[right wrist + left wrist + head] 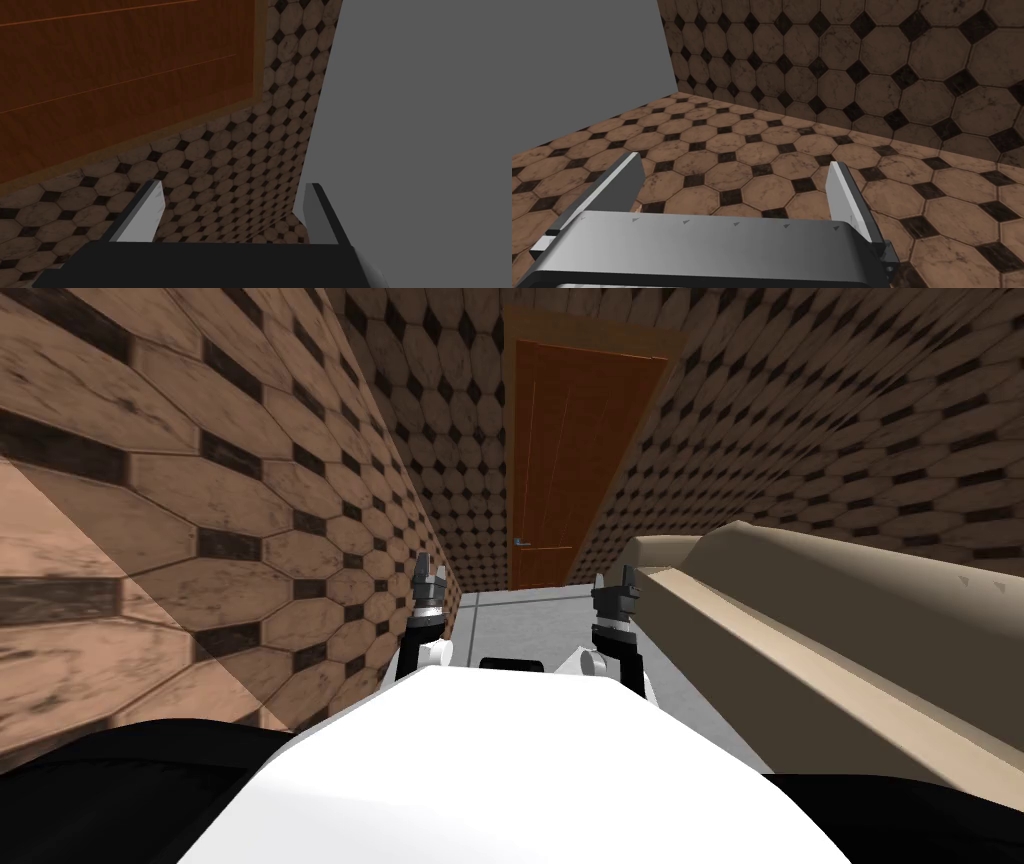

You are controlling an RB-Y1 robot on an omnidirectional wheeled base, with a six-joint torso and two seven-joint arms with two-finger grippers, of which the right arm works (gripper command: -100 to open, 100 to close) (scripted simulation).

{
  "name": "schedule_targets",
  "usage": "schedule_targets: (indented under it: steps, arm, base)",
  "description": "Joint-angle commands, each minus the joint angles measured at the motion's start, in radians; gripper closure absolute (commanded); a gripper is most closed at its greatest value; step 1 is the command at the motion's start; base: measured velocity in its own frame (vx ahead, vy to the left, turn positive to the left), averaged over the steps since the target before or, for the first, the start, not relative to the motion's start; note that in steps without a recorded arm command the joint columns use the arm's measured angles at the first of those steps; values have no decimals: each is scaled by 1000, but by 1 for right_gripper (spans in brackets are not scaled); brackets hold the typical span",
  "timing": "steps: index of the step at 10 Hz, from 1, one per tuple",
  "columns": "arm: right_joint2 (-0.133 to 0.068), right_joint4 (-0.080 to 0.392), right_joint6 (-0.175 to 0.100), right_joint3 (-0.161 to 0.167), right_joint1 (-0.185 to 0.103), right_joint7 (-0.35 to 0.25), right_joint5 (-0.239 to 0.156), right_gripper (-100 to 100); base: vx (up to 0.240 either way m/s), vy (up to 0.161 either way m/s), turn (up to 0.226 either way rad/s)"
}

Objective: Pull the door open

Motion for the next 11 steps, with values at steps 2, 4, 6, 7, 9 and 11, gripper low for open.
schedule_targets:
  steps: [2,4,6,7,9,11]
  arm:
    - [-15,46,-16,-5,-16,-6,7,-100]
    - [-25,82,-28,-8,-28,-11,13,-100]
    - [-38,133,-45,-13,-44,-18,21,-100]
    - [-42,150,-51,-15,-50,-21,23,-100]
    - [-52,189,-64,-19,-63,-26,29,-100]
    - [-61,232,-79,-23,-78,-32,36,-100]
  base:
    - [112,-20,25]
    - [129,70,8]
    - [115,39,21]
    - [107,32,15]
    - [89,24,16]
    - [88,17,20]
